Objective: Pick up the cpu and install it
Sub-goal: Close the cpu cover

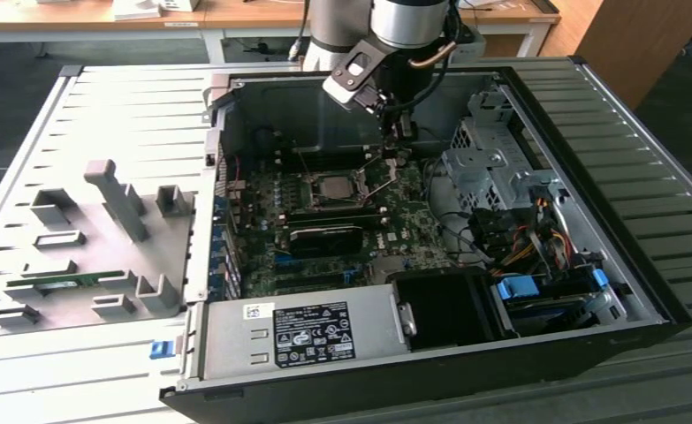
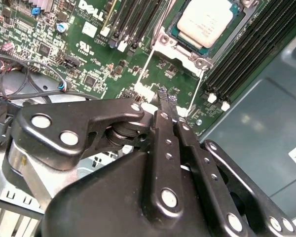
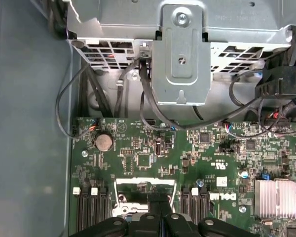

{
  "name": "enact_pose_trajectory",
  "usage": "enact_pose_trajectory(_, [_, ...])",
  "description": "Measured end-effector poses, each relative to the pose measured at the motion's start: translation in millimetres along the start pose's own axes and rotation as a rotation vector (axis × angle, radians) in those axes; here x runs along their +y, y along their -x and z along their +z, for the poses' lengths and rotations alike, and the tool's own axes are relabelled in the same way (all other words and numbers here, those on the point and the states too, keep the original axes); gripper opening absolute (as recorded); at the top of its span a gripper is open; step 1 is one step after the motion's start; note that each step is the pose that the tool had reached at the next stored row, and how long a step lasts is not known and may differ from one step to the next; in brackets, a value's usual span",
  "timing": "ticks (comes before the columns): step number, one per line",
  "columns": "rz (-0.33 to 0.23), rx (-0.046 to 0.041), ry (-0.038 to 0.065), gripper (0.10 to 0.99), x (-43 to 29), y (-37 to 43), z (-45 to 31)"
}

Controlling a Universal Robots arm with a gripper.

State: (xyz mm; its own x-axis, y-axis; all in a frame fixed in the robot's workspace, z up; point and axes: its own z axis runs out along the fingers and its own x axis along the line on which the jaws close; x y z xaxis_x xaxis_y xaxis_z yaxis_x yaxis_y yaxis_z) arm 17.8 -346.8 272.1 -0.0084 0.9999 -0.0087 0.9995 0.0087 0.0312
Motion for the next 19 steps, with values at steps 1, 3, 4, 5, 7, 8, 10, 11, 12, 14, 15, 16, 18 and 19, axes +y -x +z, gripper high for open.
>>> enact_pose_trajectory(1, [0.000, 0.0000, 0.000, 0.106, 0.8, 0.0, 0.1])
enact_pose_trajectory(3, [0.000, 0.0002, 0.000, 0.106, 3.2, 0.0, 0.6])
enact_pose_trajectory(4, [0.000, 0.0000, 0.000, 0.106, 4.5, 0.0, 0.8])
enact_pose_trajectory(5, [0.000, 0.0000, 0.000, 0.106, 5.7, 0.0, 1.0])
enact_pose_trajectory(7, [0.000, 0.0002, 0.000, 0.106, 8.0, -0.1, 1.8])
enact_pose_trajectory(8, [0.000, 0.0000, 0.000, 0.106, 8.7, -0.1, 2.2])
enact_pose_trajectory(10, [-0.002, 0.0001, 0.000, 0.106, 10.5, -0.2, 3.5])
enact_pose_trajectory(11, [-0.003, 0.0000, 0.000, 0.106, 11.8, -0.2, 4.4])
enact_pose_trajectory(12, [-0.003, 0.0000, 0.000, 0.106, 12.9, -0.2, 5.1])
enact_pose_trajectory(14, [-0.003, 0.0002, 0.000, 0.106, 15.4, -0.5, 6.4])
enact_pose_trajectory(15, [-0.003, 0.0003, 0.000, 0.106, 16.6, -0.9, 6.8])
enact_pose_trajectory(16, [-0.003, 0.0011, 0.000, 0.106, 17.4, -1.3, 7.3])
enact_pose_trajectory(18, [-0.003, 0.0033, 0.000, 0.106, 19.3, -2.0, 8.2])
enact_pose_trajectory(19, [-0.003, 0.0040, 0.000, 0.106, 20.6, -2.4, 8.8])
